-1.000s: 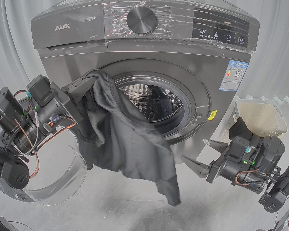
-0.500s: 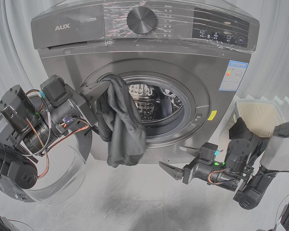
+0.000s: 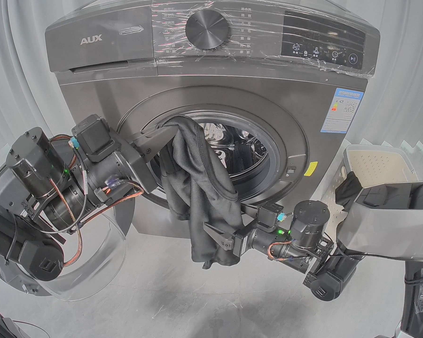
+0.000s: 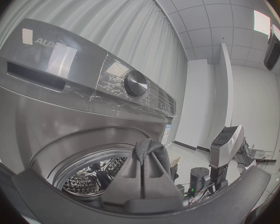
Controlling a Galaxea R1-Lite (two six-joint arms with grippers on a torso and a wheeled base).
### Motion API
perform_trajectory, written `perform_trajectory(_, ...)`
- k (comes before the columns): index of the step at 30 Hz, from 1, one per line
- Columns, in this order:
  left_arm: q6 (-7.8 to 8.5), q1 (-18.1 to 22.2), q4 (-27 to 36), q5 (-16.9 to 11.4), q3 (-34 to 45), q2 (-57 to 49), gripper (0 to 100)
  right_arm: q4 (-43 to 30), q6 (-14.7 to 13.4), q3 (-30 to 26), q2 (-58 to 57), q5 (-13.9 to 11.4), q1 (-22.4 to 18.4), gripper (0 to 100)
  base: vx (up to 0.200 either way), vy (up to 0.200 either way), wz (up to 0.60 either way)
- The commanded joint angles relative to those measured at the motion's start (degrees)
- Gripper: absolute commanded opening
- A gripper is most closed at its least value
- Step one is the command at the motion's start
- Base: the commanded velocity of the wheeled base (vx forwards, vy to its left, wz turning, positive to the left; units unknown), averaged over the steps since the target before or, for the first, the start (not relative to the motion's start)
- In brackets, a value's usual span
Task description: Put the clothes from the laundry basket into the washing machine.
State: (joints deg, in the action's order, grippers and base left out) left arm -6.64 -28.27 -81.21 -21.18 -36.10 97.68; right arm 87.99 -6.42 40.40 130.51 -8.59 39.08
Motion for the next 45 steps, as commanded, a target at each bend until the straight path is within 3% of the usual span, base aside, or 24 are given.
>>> perform_trajectory(1, -0.04, -0.6, -0.4, -0.1, 0.0, 0.3, 0, 0.3, -0.1, 3.6, 4.0, 0.7, 0.5, 100, 0.0, 0.0, 0.0)
perform_trajectory(18, 0.14, -1.6, -0.4, 0.7, 0.1, 0.3, 0, 0.3, -0.4, 15.1, 11.6, 0.9, 5.0, 100, 0.0, 0.0, 0.0)
perform_trajectory(22, 0.23, -1.5, -0.5, 0.7, 0.2, 0.2, 0, 0.3, -0.6, 17.1, 12.9, 4.1, 4.7, 100, 0.0, 0.0, 0.0)
perform_trajectory(23, 0.23, -1.3, -0.6, 0.7, 0.4, 0.1, 0, 0.3, -0.6, 17.2, 13.0, 4.4, 4.4, 0, 0.0, 0.0, 0.0)
perform_trajectory(29, 0.67, 0.8, -0.8, 1.1, 4.2, 0.2, 0, 0.3, -1.4, 15.9, 10.6, 5.9, 0.7, 0, 0.0, 0.0, 0.0)
perform_trajectory(32, 1.99, 3.7, -0.5, 1.1, 7.0, 1.0, 0, 0.3, -1.3, 12.9, 6.8, 6.0, -0.8, 0, 0.0, 0.0, 0.0)
perform_trajectory(36, 2.43, 5.7, -1.3, 0.6, 10.4, 3.9, 0, 0.1, -1.3, 10.1, 2.9, 6.0, -1.0, 0, 0.0, 0.0, 0.0)
perform_trajectory(40, 2.86, 5.2, -1.7, -0.4, 14.9, 7.1, 0, -0.4, -1.2, 9.7, 0.1, 6.0, -0.9, 0, 0.0, 0.0, 0.0)
perform_trajectory(44, 4.45, 4.9, -4.1, -1.2, 18.3, 11.4, 0, -0.5, -1.1, 9.8, -1.3, 6.0, -0.8, 0, 0.0, 0.0, 0.0)
perform_trajectory(45, 5.59, 4.7, -7.2, -1.3, 20.1, 14.9, 0, -0.5, -1.2, 9.8, -1.5, 6.0, -0.4, 0, 0.0, 0.0, 0.0)
